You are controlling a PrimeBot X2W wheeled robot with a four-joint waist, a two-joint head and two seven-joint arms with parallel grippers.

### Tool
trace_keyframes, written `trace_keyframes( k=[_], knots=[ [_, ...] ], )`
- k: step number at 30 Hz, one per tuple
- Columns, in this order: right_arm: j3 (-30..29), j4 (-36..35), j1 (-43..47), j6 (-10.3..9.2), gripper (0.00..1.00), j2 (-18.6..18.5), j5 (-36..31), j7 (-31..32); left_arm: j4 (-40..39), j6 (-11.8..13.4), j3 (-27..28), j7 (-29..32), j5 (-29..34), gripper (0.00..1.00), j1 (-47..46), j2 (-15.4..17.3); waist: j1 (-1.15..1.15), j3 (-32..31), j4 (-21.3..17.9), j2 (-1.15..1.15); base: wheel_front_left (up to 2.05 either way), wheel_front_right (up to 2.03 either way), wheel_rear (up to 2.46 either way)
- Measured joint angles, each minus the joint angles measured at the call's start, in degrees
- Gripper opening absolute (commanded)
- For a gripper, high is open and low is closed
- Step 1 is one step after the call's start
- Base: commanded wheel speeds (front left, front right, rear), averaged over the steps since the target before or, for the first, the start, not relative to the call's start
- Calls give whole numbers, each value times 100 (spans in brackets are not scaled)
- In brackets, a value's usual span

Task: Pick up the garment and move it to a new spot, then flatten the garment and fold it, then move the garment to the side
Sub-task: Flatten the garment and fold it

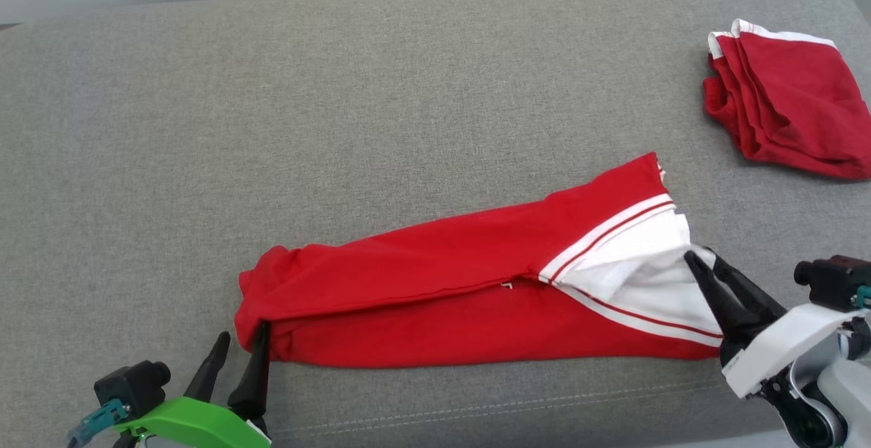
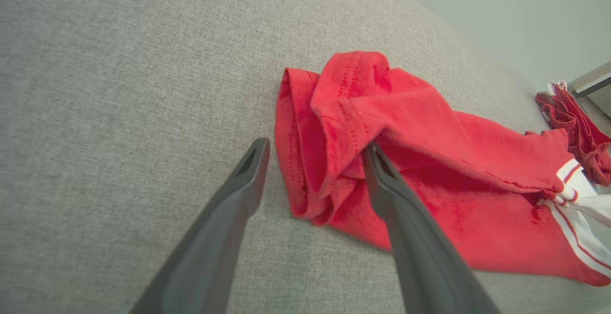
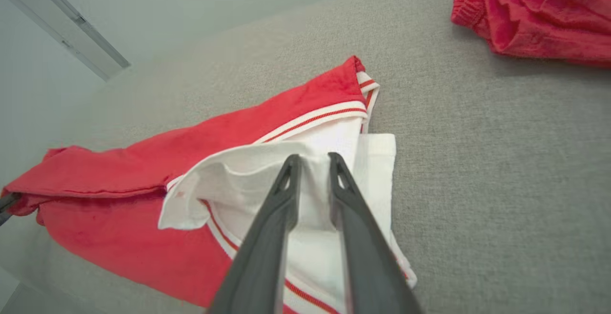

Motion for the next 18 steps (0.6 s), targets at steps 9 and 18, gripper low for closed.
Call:
trace_keyframes(
  k=[9, 18],
  knots=[
    [35, 404, 295, 0, 100, -231, -285, 0, -71, 129, 137, 56, 12, 100, 41, 115, 0, 45, -19, 0, 0, 0, 0],
    [-626, 443, 238, 1, 100, -348, -138, 0, -238, 452, 577, -36, 47, 100, 269, 413, 0, 30, -20, 0, 0, 0, 0]
  ],
)
